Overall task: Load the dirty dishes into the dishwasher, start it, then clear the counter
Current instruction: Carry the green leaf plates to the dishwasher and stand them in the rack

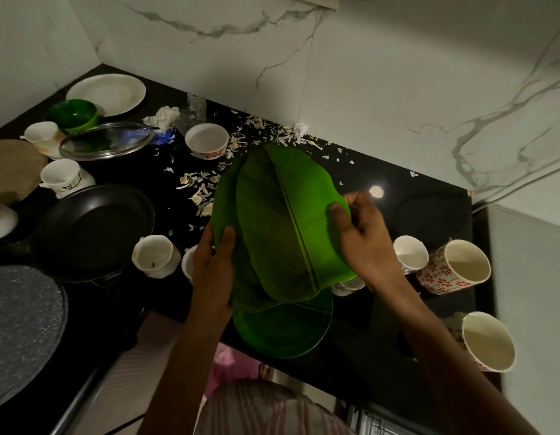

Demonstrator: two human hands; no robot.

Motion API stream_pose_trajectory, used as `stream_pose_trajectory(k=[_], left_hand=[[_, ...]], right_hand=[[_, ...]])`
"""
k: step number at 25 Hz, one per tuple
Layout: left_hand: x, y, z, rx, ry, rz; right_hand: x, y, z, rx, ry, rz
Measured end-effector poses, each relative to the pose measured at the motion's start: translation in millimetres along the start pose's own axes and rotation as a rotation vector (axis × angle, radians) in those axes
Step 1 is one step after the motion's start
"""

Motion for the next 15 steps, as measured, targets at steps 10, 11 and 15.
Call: stream_pose_trajectory(k=[10, 11, 15], left_hand=[[-0.8, 3.6, 3.5, -0.008, -0.022, 0.024], [-2.2, 5.5, 5.2, -0.010, -0.014, 0.014], [-7.0, 11.5, 2.1, 0.018, 0.008, -0.040]], right_hand=[[-25.3, 25.7, 21.4, -0.109, -0.075, 0.011], [-28.1, 29.5, 22.3, -0.117, -0.082, 0.002], [-34.2, 36.8, 19.9, -0.088, -0.131, -0.048]])
Point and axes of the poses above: each hand's wrist, its own y-axis away from the middle knuckle, its own x-axis out of the back of the hand, z = x × y, the point moved 10 cm from there along -y, towards the middle knuckle, and after that the axes turned 13 degrees about -y, right-handed, at the moved point
